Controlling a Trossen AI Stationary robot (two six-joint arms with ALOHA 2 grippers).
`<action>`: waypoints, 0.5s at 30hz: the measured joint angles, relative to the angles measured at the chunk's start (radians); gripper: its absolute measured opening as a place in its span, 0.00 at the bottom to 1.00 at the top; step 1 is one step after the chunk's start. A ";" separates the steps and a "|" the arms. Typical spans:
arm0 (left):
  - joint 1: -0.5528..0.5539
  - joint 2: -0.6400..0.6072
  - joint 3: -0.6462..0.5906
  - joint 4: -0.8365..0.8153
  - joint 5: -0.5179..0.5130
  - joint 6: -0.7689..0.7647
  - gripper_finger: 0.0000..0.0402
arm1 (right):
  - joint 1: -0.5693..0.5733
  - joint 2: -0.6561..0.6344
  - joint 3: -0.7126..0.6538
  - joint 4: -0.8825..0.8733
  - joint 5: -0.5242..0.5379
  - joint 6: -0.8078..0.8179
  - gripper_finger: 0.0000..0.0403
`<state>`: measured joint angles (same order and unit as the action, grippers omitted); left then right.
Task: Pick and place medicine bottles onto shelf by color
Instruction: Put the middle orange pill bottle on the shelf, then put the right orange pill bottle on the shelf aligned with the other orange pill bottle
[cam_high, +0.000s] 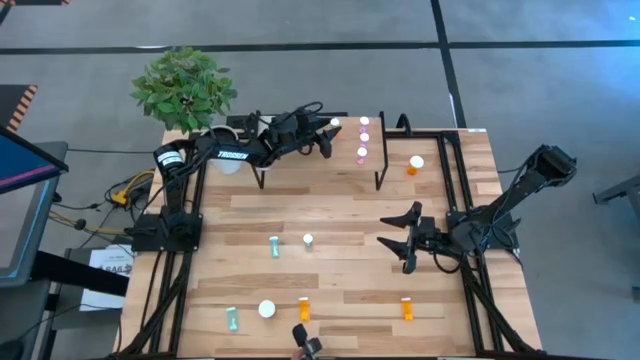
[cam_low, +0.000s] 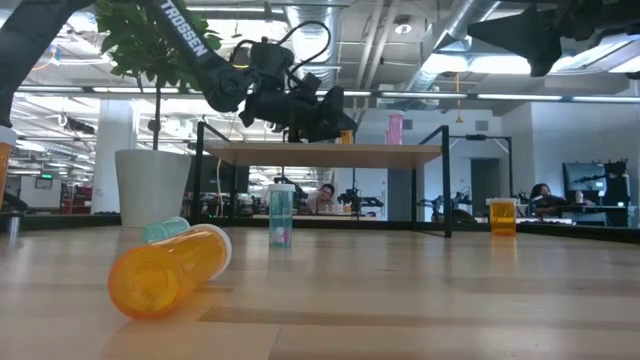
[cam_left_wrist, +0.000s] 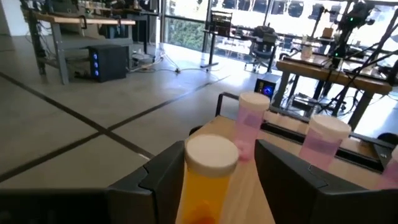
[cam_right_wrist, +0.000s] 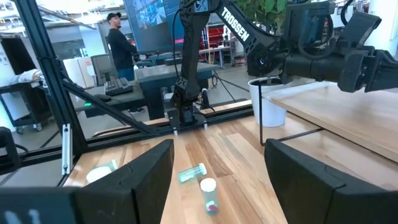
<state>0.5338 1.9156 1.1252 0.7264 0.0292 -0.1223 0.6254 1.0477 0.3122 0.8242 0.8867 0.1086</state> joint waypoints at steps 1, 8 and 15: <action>0.000 -0.004 0.000 -0.016 0.000 -0.001 0.47 | 0.000 0.000 0.000 0.000 0.000 0.004 0.68; -0.007 -0.052 0.000 -0.097 -0.012 -0.002 0.56 | 0.000 0.000 0.000 0.000 0.000 0.006 0.68; -0.038 -0.173 0.000 -0.286 -0.021 0.057 0.60 | 0.000 0.000 0.000 -0.001 0.001 0.021 0.68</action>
<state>0.4961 1.7422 1.1252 0.4402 0.0082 -0.0658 0.6254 1.0477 0.3124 0.8236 0.8875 0.1299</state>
